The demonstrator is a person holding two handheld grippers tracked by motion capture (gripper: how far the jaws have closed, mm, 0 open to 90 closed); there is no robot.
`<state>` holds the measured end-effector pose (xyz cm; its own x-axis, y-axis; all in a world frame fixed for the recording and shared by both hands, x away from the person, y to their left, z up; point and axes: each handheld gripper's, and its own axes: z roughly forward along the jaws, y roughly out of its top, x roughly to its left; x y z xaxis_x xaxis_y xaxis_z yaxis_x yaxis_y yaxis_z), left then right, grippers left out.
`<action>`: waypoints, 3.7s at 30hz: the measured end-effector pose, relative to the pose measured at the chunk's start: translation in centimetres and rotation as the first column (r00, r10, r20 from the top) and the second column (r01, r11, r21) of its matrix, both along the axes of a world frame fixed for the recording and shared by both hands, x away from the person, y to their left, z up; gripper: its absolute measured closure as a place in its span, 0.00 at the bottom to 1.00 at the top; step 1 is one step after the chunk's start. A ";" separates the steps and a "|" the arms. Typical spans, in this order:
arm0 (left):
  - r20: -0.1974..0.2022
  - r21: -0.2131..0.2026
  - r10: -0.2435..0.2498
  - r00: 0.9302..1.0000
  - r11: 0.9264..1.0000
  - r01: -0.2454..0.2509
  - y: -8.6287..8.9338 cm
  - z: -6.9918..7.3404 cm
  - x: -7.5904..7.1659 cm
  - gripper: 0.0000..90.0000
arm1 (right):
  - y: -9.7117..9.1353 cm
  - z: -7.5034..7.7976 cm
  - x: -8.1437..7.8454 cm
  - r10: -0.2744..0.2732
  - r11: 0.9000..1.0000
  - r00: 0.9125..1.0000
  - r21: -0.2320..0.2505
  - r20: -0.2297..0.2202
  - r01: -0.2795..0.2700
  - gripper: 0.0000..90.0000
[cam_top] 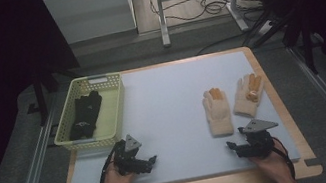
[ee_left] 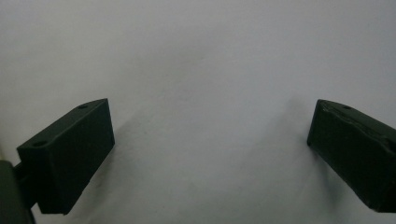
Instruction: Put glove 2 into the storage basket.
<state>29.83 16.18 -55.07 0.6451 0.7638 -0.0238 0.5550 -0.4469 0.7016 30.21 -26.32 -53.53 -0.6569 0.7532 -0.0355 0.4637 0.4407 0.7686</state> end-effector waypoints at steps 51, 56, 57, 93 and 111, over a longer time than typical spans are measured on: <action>-0.017 -0.012 0.003 1.000 1.000 -0.004 0.1 -0.1 0.1 0.01 | 3.7 1.6 11.4 0.069 0.995 0.994 -0.069 -0.087 -0.075 0.66; -0.018 -0.012 0.003 1.000 1.000 -0.004 0.1 -0.1 0.1 0.01 | 3.9 2.9 10.4 0.051 0.998 0.994 0.025 -0.095 -0.049 0.67; -0.018 -0.012 0.003 1.000 1.000 -0.003 0.1 -0.1 0.1 0.01 | 4.1 3.4 10.0 0.056 0.998 0.995 0.038 -0.087 -0.053 0.66; -0.015 -0.010 0.002 1.000 1.000 -0.002 0.1 -0.1 0.1 0.01 | 10.4 0.3 1.7 0.251 0.968 0.962 0.046 -0.109 -0.247 0.79; -0.017 -0.011 0.003 1.000 1.000 -0.003 0.1 -0.1 0.1 0.01 | 2.8 3.4 5.8 0.044 0.998 0.998 0.039 -0.040 -0.043 0.62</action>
